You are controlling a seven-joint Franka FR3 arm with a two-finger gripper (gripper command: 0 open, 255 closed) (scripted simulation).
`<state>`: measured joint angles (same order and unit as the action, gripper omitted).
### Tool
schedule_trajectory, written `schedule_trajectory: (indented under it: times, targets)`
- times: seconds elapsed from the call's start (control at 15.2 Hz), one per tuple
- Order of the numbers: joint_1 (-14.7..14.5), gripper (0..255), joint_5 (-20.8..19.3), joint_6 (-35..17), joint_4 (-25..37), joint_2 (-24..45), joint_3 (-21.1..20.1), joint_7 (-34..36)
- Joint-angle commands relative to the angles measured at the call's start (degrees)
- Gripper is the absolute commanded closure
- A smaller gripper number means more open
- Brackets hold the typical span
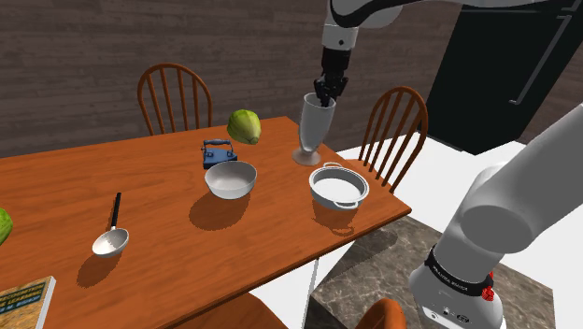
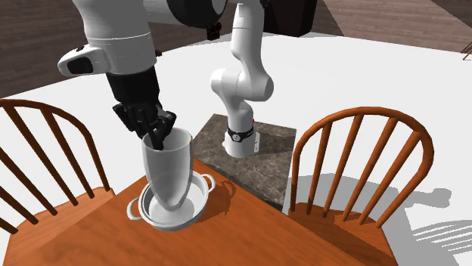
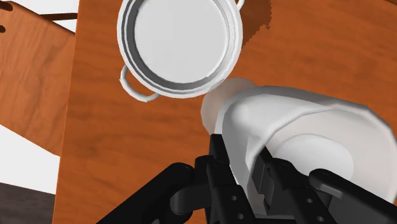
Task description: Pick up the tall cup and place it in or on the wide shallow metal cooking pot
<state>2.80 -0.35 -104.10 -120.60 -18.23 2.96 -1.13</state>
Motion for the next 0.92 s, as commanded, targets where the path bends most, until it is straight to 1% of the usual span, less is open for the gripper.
schedule_trajectory:
  times: [0.0, 0.53, 0.86]
  targets:
    - [0.81, 255, -0.48, 1.58, -0.57, -2.16, 1.27, -1.93]
    - [4.22, 255, -3.26, 8.87, 0.42, -8.63, 7.04, -10.24]
    - [4.32, 255, -3.44, 5.09, -3.88, -9.16, 7.2, -10.19]
